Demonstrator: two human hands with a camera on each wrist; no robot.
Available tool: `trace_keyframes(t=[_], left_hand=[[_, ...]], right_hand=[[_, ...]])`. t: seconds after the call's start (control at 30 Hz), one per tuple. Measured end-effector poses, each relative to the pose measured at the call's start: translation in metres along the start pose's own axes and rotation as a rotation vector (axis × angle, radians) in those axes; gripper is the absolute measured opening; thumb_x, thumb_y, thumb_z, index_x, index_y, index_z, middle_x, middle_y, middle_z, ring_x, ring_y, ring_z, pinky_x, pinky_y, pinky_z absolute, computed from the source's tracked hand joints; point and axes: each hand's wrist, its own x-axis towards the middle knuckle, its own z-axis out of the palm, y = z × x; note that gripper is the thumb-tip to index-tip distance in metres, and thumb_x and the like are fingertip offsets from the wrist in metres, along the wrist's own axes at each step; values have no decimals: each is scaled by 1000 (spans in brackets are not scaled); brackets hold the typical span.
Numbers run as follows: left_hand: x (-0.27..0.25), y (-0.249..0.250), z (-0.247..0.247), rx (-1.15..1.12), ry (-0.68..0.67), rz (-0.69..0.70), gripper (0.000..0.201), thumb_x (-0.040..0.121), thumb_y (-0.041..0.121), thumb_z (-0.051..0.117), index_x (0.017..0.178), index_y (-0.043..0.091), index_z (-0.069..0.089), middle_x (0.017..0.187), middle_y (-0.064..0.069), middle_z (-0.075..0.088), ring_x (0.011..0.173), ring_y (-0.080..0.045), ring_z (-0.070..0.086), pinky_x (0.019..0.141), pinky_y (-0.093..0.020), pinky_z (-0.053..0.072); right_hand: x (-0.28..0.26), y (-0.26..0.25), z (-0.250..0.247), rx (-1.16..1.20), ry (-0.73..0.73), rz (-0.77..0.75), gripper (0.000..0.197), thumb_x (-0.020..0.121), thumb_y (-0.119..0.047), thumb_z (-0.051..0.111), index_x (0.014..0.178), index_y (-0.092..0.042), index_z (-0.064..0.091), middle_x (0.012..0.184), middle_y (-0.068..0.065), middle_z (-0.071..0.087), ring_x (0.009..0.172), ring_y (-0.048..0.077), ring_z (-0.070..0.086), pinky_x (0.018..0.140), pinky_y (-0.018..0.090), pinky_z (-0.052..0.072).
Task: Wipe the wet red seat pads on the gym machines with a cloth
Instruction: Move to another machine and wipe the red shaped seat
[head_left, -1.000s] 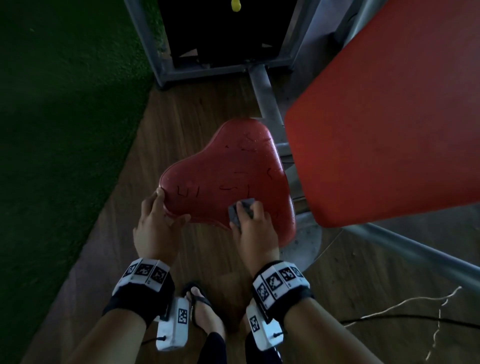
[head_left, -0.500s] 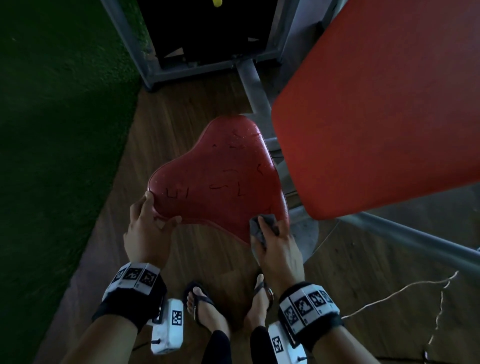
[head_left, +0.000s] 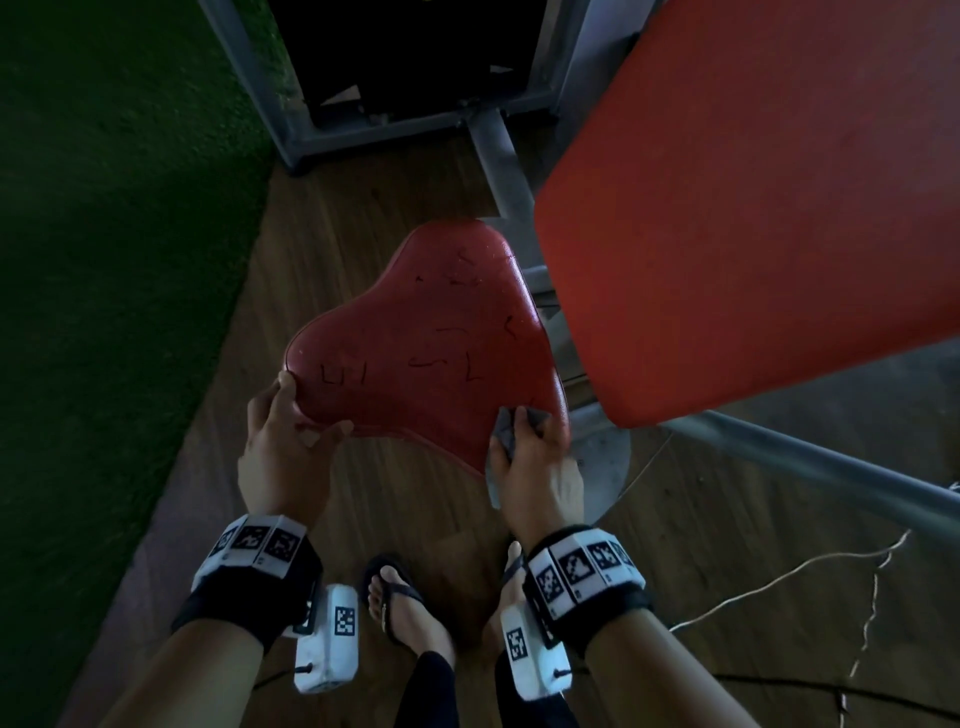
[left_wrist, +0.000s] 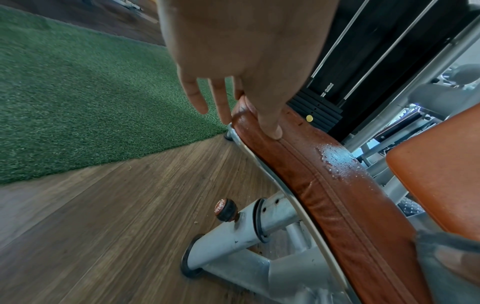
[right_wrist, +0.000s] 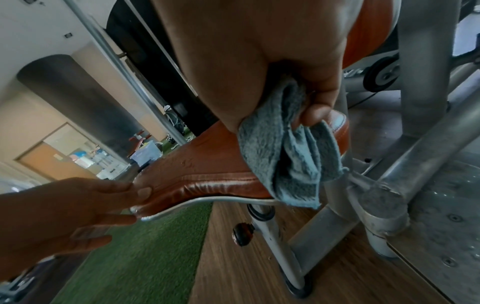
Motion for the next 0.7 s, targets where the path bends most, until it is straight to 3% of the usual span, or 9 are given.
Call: trace_keyframes(t=[0.13, 0.23, 0.37, 0.57, 0.7], left_hand=[[0, 0, -1, -1, 0, -3, 82, 81, 37, 78, 151, 20, 37, 147, 1, 41, 121, -32, 55, 88, -49, 49], [0, 2, -1, -2, -1, 3, 83, 81, 36, 78, 151, 18, 37, 147, -1, 41, 122, -33, 54, 88, -51, 48], [1, 3, -2, 4, -2, 4, 83, 81, 36, 78, 151, 18, 37, 148, -3, 41, 123, -33, 53, 89, -50, 48], [-1, 0, -1, -4, 7, 18, 83, 81, 37, 78, 151, 18, 37, 147, -2, 41, 122, -31, 54, 90, -49, 49], [-2, 2, -2, -13, 12, 13, 84, 81, 36, 79, 151, 17, 37, 149, -3, 41, 125, -31, 52, 91, -50, 47]], right_hand=[[1, -3, 5, 28, 30, 29, 55, 99, -45, 43, 146, -18, 39, 147, 7, 34, 119, 25, 54, 86, 37, 52], [-9, 6, 11, 19, 0, -1, 58, 98, -47, 42, 148, -19, 37, 147, 10, 33, 112, 27, 60, 83, 39, 55], [-7, 18, 13, 3, 34, -18, 56, 96, -51, 43, 146, -25, 41, 140, 4, 40, 101, 27, 64, 78, 41, 56], [16, 21, 2, 11, 38, 13, 56, 96, -51, 44, 146, -27, 40, 141, 2, 41, 112, 27, 59, 84, 43, 55], [2, 27, 2, -35, 32, -44, 56, 97, -50, 42, 147, -26, 38, 136, 4, 42, 112, 26, 58, 81, 38, 55]])
